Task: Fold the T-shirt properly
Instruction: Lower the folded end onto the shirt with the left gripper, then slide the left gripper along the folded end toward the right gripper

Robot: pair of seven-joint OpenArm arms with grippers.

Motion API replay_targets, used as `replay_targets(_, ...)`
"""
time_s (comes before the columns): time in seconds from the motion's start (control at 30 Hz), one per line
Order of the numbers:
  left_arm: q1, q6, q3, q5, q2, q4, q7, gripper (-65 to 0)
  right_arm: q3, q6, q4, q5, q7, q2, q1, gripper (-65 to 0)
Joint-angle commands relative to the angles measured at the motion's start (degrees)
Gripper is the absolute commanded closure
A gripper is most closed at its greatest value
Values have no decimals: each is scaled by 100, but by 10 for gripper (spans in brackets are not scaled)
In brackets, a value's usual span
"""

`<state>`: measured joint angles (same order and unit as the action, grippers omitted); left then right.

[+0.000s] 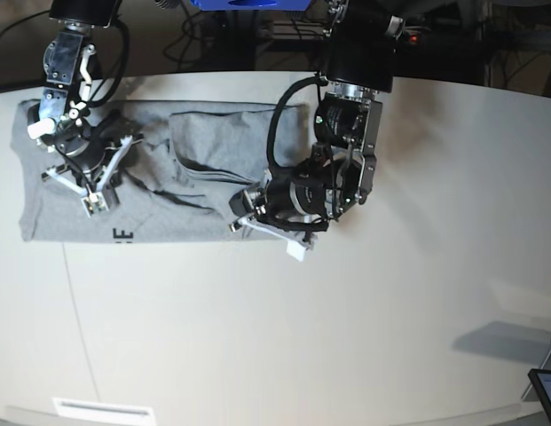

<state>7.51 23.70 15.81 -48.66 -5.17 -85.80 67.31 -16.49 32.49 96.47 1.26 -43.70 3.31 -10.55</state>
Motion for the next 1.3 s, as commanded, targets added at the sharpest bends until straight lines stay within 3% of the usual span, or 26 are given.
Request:
replay_targets(0.0,80,25,-3,-96,-24,-128,-19,0,1,34,-69,116,-302,7,-49,0)
replay_targets(0.3,-96,131,-12,-105,73,-453,-10,0,1,34,-69,116,-302,7,-49,0)
replay_targets(0.53,-289,-10,-522,-149,117,-1130,8,0,18,34,-69,116,-302,7,-49,0)
replay_targets(0.67,-465,-151,-566,-149,345,-1376,16,0,36,26,-69,116,-311,7,-31,0)
replay_targets(1.27,-105,-142,-513,-140,222,-374,16,0,1,17,-77,116,-311,-1,-49,0)
